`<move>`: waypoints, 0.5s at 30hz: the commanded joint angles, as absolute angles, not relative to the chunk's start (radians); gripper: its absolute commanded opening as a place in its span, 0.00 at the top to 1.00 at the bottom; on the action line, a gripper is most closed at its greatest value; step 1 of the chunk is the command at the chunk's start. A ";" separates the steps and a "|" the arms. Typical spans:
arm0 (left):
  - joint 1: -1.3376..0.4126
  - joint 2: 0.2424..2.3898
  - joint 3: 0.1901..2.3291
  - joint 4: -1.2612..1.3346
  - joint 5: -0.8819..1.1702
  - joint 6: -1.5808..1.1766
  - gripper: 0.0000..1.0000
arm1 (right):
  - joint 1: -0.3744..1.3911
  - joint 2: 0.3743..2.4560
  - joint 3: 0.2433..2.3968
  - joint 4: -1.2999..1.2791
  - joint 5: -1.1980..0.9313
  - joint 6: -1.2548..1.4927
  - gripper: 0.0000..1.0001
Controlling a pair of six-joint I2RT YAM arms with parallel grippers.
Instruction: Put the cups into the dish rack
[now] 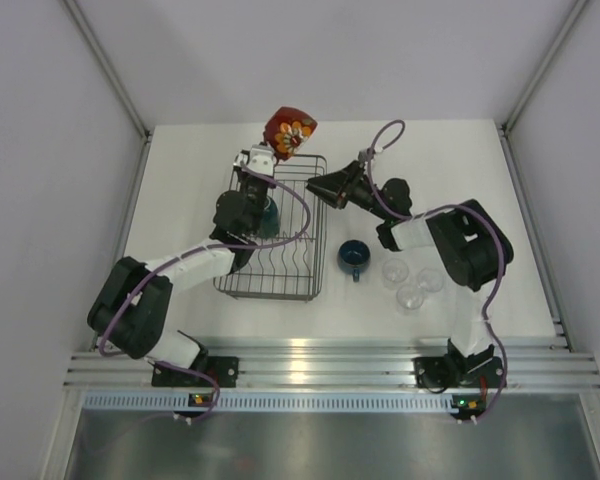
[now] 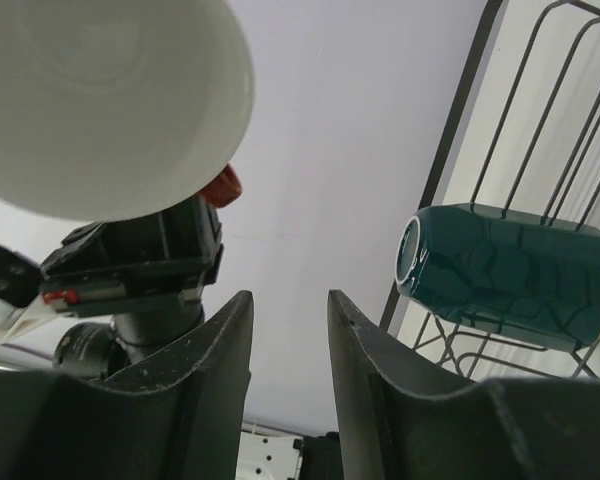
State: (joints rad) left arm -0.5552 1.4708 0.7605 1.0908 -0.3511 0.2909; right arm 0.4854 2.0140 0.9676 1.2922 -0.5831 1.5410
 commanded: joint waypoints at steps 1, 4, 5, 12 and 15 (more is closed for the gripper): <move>-0.548 1.463 0.841 1.238 -0.368 0.314 1.00 | 0.437 1.910 0.913 1.713 -0.601 1.500 0.64; -0.548 1.485 0.871 1.191 -0.374 0.356 1.00 | 0.396 1.858 0.836 1.713 -0.604 1.480 0.64; -0.548 1.492 0.882 1.178 -0.379 0.382 1.00 | 0.385 1.844 0.815 1.712 -0.606 1.470 0.64; -0.561 1.557 0.956 1.086 -0.442 0.521 1.00 | 0.262 1.741 0.672 1.712 -0.630 1.450 0.64; -0.578 1.588 0.966 1.077 -0.488 0.586 1.00 | 0.207 1.689 0.628 1.712 -0.640 1.443 0.64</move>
State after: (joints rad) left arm -0.5613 1.5909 0.8898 0.9661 -0.4320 0.5022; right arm 0.2569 1.7676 0.6590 1.2907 -0.6189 1.4799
